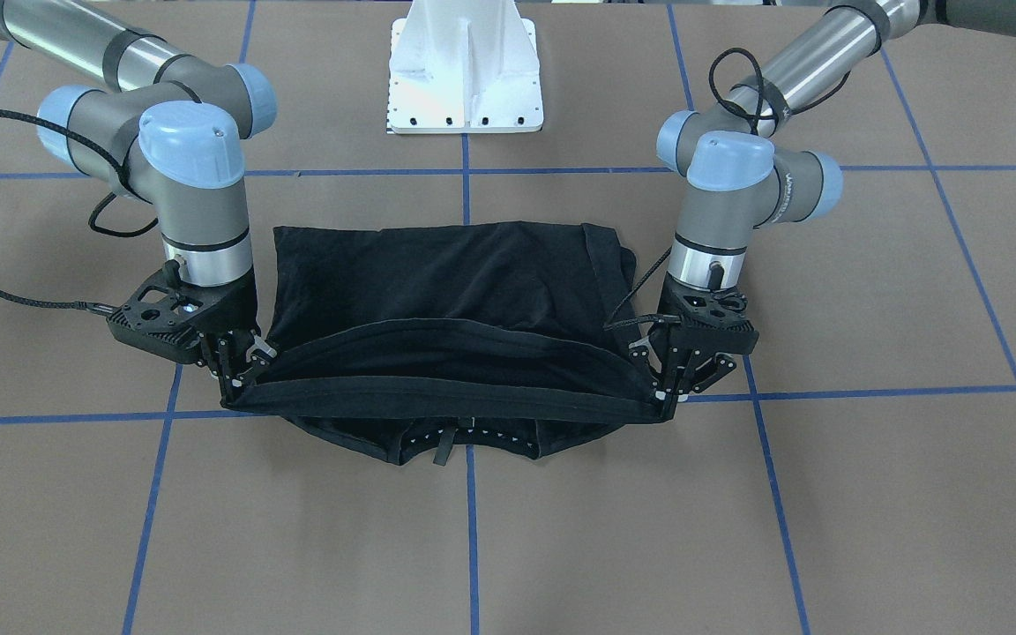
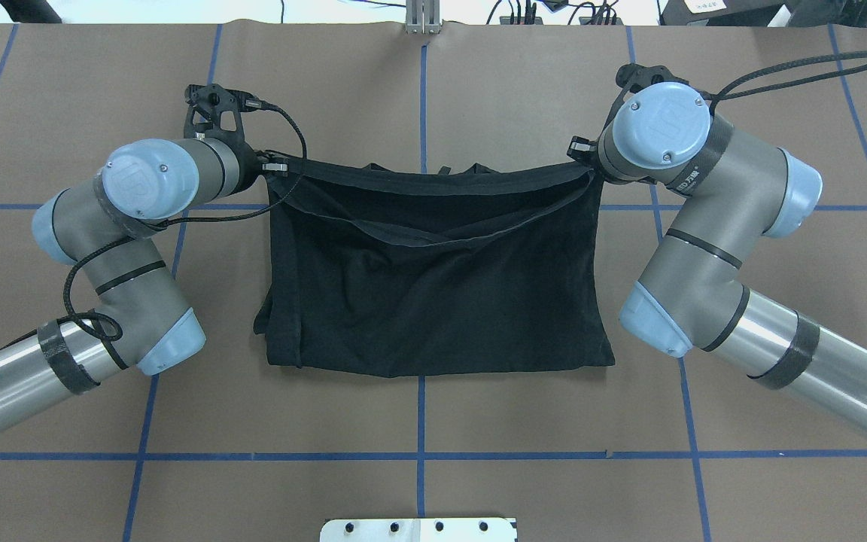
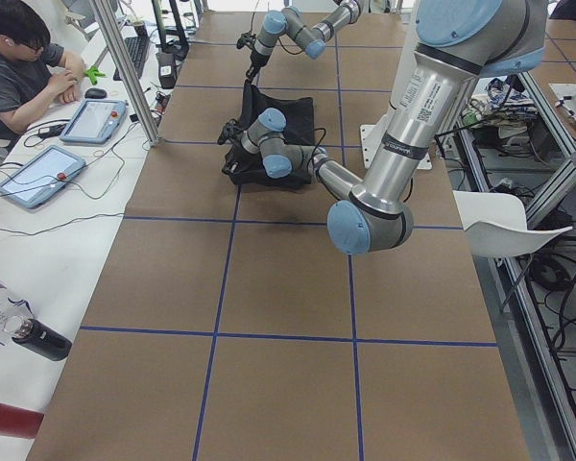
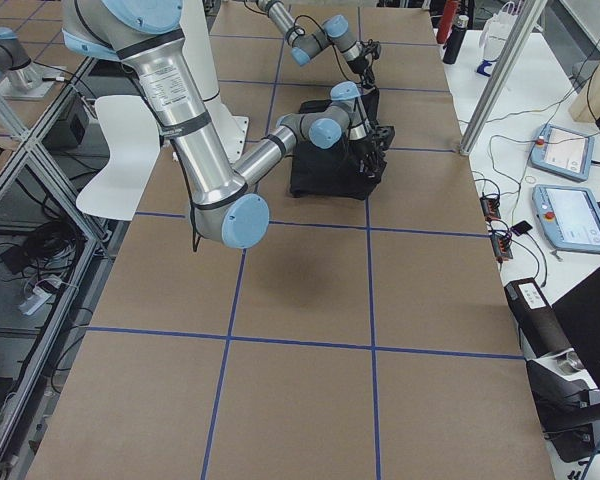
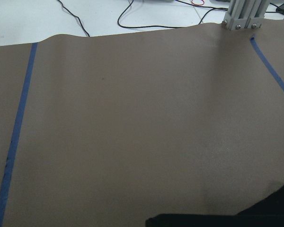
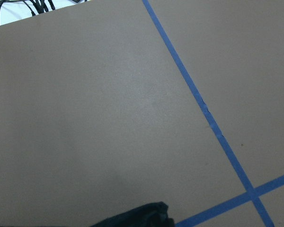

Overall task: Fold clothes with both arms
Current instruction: 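Lay the hem down near the collar and open both grippers, then withdraw both grippers away from the folded shirt, then grasp the shirt edge with the left gripper and drag it farther from the robot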

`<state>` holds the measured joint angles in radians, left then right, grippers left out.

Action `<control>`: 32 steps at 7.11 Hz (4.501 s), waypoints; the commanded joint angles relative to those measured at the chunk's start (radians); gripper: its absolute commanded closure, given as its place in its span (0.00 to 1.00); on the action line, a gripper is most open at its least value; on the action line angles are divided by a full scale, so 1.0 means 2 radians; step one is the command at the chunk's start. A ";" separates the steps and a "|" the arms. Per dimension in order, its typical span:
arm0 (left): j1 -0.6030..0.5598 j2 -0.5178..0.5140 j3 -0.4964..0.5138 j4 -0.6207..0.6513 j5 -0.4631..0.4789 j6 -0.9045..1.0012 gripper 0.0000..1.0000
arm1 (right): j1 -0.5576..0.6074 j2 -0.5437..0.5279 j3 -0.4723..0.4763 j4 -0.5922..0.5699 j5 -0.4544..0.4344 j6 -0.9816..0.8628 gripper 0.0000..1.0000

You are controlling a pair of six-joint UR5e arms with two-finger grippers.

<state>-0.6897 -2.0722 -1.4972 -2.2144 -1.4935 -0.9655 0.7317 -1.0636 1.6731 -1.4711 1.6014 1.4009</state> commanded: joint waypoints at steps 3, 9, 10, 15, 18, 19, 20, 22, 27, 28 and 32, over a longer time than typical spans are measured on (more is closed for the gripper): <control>-0.031 0.023 -0.033 -0.020 -0.092 0.074 0.00 | 0.035 0.007 0.003 0.001 0.078 -0.047 0.00; 0.065 0.153 -0.166 -0.059 -0.141 -0.031 0.00 | 0.041 -0.009 0.039 0.000 0.090 -0.061 0.00; 0.106 0.159 -0.166 -0.061 -0.100 -0.054 0.00 | 0.041 -0.009 0.040 0.000 0.089 -0.061 0.00; 0.160 0.169 -0.159 -0.063 -0.061 -0.119 0.29 | 0.041 -0.009 0.043 0.000 0.088 -0.061 0.00; 0.160 0.168 -0.166 -0.063 -0.067 -0.119 1.00 | 0.040 -0.009 0.043 0.000 0.088 -0.061 0.00; 0.161 0.167 -0.169 -0.063 -0.067 -0.118 1.00 | 0.040 -0.009 0.042 0.000 0.088 -0.061 0.00; 0.160 0.170 -0.182 -0.062 -0.070 -0.112 1.00 | 0.040 -0.008 0.042 0.000 0.088 -0.061 0.00; 0.131 0.198 -0.194 -0.059 -0.083 -0.027 1.00 | 0.038 -0.008 0.041 0.001 0.089 -0.062 0.00; -0.100 -0.006 0.122 -0.065 -0.094 0.209 1.00 | 0.036 -0.007 0.042 0.001 0.089 -0.060 0.00; -0.115 -0.068 0.220 -0.099 -0.095 0.215 1.00 | 0.035 -0.006 0.042 0.001 0.088 -0.059 0.00; -0.152 -0.075 0.245 -0.170 -0.157 0.236 0.00 | 0.022 0.009 0.035 0.002 0.084 -0.042 0.00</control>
<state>-0.9704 -2.2499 -0.9700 -2.5185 -1.7515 -0.5038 0.7875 -1.0594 1.7520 -1.4686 1.7749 1.3000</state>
